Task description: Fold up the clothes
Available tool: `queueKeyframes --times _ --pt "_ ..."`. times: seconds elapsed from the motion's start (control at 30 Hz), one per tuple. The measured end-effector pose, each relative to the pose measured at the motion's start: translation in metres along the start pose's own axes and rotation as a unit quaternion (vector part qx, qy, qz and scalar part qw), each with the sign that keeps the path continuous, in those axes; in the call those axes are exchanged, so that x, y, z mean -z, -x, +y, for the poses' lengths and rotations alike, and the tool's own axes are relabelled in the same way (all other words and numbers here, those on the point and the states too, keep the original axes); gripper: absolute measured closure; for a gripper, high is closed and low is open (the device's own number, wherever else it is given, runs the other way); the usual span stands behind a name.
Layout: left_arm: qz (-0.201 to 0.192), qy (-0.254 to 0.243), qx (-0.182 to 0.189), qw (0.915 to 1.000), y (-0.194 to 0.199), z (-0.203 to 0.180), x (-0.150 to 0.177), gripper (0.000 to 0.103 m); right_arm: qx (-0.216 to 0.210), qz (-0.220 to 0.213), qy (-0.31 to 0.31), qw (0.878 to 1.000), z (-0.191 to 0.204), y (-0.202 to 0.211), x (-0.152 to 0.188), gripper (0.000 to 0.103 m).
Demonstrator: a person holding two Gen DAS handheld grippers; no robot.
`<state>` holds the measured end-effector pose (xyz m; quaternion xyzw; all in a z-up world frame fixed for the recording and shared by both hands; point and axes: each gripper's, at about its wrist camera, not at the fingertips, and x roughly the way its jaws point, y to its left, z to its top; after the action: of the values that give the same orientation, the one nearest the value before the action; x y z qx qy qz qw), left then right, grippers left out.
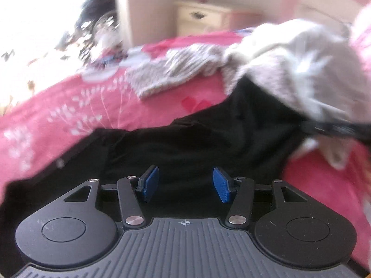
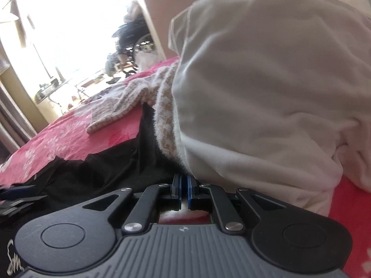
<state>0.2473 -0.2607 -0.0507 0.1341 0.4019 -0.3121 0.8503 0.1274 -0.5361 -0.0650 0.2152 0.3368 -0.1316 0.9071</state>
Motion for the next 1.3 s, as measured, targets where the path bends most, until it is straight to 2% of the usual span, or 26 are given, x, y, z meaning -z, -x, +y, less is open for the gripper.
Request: queueKeyframes --times 0.1,0.33,0.5,0.67,0.73,0.83,0.87,0.93,0.97,1.03,1.1,1.13,1.2,1.23,1.3 --pt "0.003 0.029 -0.021 0.9994 -0.038 -0.006 -0.012 0.052 -0.011 -0.006 0.006 1.0 -0.003 0.002 0.002 0.098" --pt "-0.006 0.095 -0.052 0.9941 -0.076 -0.011 -0.04 0.051 -0.037 -0.02 0.021 0.999 -0.009 0.007 0.006 0.098" --pt "-0.006 0.124 -0.03 0.9918 -0.056 0.003 -0.041 0.051 -0.047 -0.037 0.032 0.998 -0.002 0.009 0.007 0.098" --pt "0.023 0.177 -0.011 0.9839 -0.016 0.037 -0.023 0.051 -0.06 -0.06 0.059 0.995 0.017 0.01 0.003 0.098" --pt "0.042 0.197 -0.01 0.9795 0.001 0.052 -0.013 0.051 -0.069 -0.074 0.084 0.991 0.034 0.008 -0.001 0.097" --pt "0.044 0.226 -0.005 0.9732 0.03 0.073 0.005 0.051 -0.097 -0.094 0.149 0.98 0.075 0.004 -0.007 0.097" --pt "0.038 0.238 -0.001 0.9705 0.041 0.081 0.011 0.051 -0.115 -0.098 0.188 0.971 0.094 0.005 -0.005 0.097" --pt "0.026 0.263 0.007 0.9644 0.055 0.093 0.022 0.05 -0.158 -0.092 0.291 0.939 0.135 0.009 0.009 0.097" --pt "0.021 0.275 0.01 0.961 0.061 0.099 0.027 0.05 -0.173 -0.087 0.352 0.916 0.153 0.012 0.024 0.097" --pt "0.013 0.294 0.016 0.9557 0.07 0.109 0.036 0.05 -0.194 -0.077 0.463 0.862 0.181 0.015 0.06 0.097" --pt "0.012 0.298 0.019 0.9544 0.071 0.112 0.042 0.05 -0.195 -0.078 0.553 0.806 0.195 0.018 0.096 0.097" --pt "0.01 0.297 0.022 0.9545 0.069 0.112 0.043 0.05 -0.192 -0.081 0.587 0.782 0.198 0.018 0.11 0.097" --pt "0.006 0.295 0.031 0.955 0.064 0.11 0.044 0.05 -0.186 -0.087 0.625 0.753 0.2 0.019 0.127 0.097" --pt "0.003 0.294 0.033 0.9551 0.061 0.109 0.044 0.05 -0.186 -0.084 0.631 0.748 0.2 0.019 0.129 0.097" --pt "0.0 0.293 0.035 0.9554 0.053 0.106 0.042 0.05 -0.191 -0.071 0.632 0.748 0.197 0.018 0.128 0.095"
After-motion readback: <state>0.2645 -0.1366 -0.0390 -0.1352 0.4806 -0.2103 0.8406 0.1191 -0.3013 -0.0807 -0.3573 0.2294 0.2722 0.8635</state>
